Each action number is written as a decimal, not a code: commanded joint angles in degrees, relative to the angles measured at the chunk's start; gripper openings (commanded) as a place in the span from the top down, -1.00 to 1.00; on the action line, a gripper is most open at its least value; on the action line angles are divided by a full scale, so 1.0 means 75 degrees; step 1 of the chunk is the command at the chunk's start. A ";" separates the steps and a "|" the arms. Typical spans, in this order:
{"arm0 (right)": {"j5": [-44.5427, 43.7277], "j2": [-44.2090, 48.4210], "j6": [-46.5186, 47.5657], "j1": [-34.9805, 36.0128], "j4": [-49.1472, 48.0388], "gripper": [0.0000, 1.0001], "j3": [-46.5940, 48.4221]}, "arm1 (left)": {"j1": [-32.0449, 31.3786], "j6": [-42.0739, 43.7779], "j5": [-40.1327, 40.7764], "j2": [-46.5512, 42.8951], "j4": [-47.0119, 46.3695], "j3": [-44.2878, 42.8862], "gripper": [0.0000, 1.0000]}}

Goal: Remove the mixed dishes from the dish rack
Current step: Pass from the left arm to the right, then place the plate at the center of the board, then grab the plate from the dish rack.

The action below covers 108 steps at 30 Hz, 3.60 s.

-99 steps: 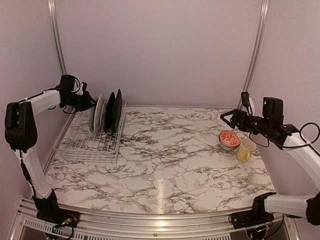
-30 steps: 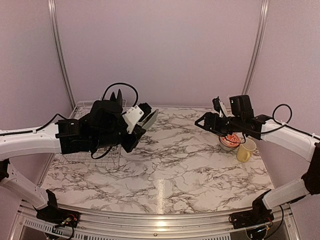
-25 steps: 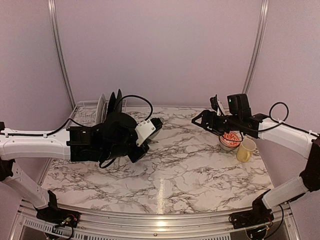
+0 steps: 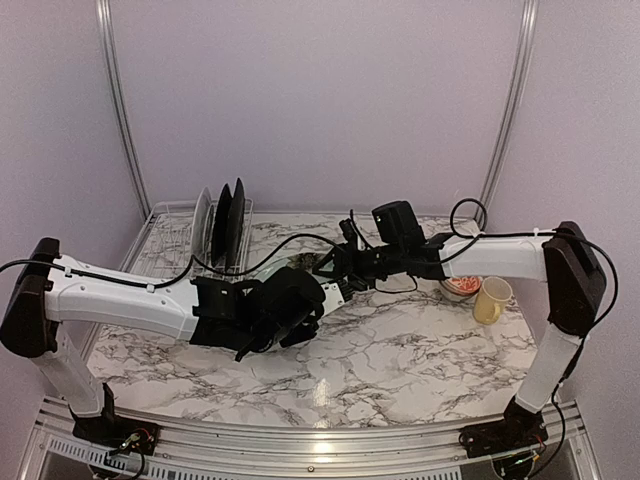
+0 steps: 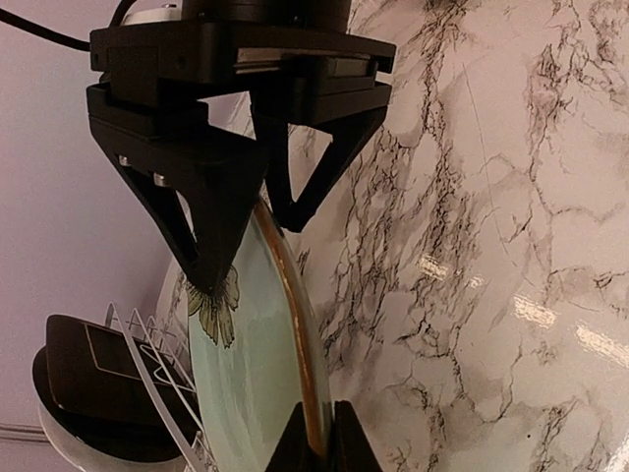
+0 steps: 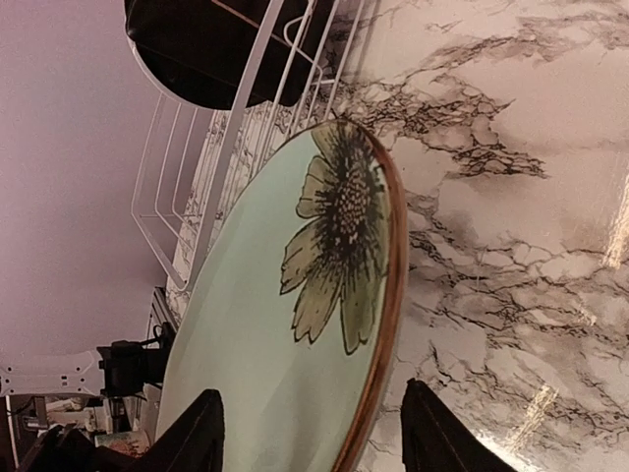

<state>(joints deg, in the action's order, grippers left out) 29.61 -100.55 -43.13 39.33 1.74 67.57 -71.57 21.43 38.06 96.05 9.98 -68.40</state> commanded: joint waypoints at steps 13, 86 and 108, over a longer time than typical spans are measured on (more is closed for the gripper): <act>0.0185 -0.0549 -0.0958 0.0108 -0.0671 0.61 -0.0047 | -0.0219 0.0484 0.2152 0.0969 -0.0097 -0.0896 1.00; -0.3017 -0.1452 0.4193 -0.3237 0.2122 -0.40 0.1318 | 0.3298 -0.2138 0.0700 -0.5905 -0.3206 0.1978 -0.98; -0.3499 0.1614 0.3974 -0.1671 0.2886 -0.55 -0.0277 | 0.8341 -0.5678 -0.6681 -0.1547 -0.1158 -0.0101 -0.73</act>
<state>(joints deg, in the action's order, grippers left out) 3.36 -92.14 -12.38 26.22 21.19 68.64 -10.66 -18.06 4.38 77.97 -5.28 -64.03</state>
